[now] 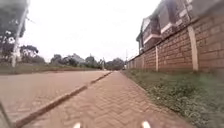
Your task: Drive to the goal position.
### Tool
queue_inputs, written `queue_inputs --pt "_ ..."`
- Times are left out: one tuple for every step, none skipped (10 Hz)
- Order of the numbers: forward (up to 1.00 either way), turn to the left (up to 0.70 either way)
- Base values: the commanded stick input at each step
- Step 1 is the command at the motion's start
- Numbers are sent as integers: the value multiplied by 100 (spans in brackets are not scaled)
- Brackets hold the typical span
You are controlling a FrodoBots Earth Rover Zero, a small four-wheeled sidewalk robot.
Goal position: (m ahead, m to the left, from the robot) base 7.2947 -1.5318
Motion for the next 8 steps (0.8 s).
queue_inputs --pt "50 0" --pt "50 0" --pt "50 0" --pt "50 0" --pt "50 0" --pt "50 0" --pt "50 0" --pt "50 0"
